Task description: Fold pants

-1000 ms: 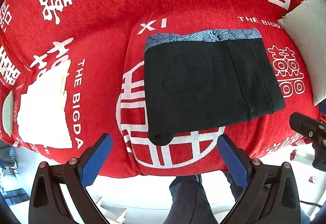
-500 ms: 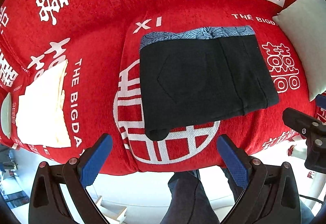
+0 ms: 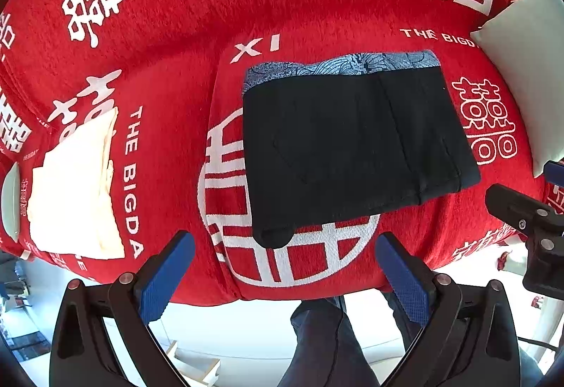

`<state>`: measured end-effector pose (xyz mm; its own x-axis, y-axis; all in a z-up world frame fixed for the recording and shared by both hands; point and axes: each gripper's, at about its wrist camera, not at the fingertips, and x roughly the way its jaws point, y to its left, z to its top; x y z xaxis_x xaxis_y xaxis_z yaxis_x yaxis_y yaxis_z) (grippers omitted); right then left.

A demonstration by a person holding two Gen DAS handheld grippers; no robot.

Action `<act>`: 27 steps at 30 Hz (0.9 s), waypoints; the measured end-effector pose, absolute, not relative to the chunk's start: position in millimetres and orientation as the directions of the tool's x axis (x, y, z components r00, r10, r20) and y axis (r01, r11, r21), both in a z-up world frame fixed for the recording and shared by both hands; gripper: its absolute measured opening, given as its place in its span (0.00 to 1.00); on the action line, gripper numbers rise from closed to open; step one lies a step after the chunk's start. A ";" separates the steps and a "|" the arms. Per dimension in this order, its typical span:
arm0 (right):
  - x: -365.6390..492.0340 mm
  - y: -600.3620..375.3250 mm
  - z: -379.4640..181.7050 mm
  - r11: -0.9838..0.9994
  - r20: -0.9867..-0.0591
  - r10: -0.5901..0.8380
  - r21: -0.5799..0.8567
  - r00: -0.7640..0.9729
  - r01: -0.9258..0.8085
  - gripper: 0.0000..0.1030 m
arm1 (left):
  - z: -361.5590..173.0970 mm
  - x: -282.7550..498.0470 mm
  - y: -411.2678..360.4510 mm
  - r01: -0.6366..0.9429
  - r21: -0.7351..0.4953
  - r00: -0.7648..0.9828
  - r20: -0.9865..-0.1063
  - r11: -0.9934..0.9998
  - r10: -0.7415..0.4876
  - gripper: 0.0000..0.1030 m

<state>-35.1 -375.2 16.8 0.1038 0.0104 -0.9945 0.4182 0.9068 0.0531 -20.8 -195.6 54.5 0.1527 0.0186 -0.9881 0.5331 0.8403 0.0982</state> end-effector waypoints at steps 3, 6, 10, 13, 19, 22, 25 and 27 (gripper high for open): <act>-33.4 -376.0 17.0 0.908 -0.995 0.009 0.051 0.103 0.416 1.00 | 55.1 -20.2 -195.8 0.533 0.097 0.153 -0.988 0.840 0.017 1.00; -31.1 -376.4 17.1 0.909 -0.995 0.010 0.051 0.100 0.413 1.00 | 56.0 -19.1 -196.3 0.533 0.096 0.154 -0.988 0.841 0.015 1.00; -29.6 -376.4 17.3 0.910 -0.995 0.009 0.049 0.100 0.412 1.00 | 56.6 -17.8 -198.0 0.531 0.095 0.155 -0.988 0.842 0.014 1.00; -29.6 -376.0 17.2 0.909 -0.995 0.009 0.049 0.100 0.414 1.00 | 55.8 -17.8 -198.0 0.529 0.097 0.155 -0.988 0.843 0.017 1.00; -27.6 -376.8 15.8 0.910 -0.996 0.012 0.049 0.090 0.411 1.00 | 55.2 -17.8 -198.3 0.530 0.100 0.160 -0.987 0.842 0.017 1.00; -27.7 -376.0 14.9 0.911 -0.996 0.013 0.048 0.088 0.410 1.00 | 54.8 -17.9 -198.8 0.531 0.094 0.157 -0.988 0.842 0.011 1.00; -26.9 -374.6 14.2 0.911 -0.996 0.012 0.047 0.087 0.409 1.00 | 54.7 -17.7 -199.9 0.529 0.088 0.157 -0.988 0.844 0.004 1.00; -26.7 -374.3 13.8 0.911 -0.996 0.013 0.048 0.086 0.411 1.00 | 54.0 -17.1 -200.3 0.527 0.069 0.142 -0.990 0.847 -0.008 1.00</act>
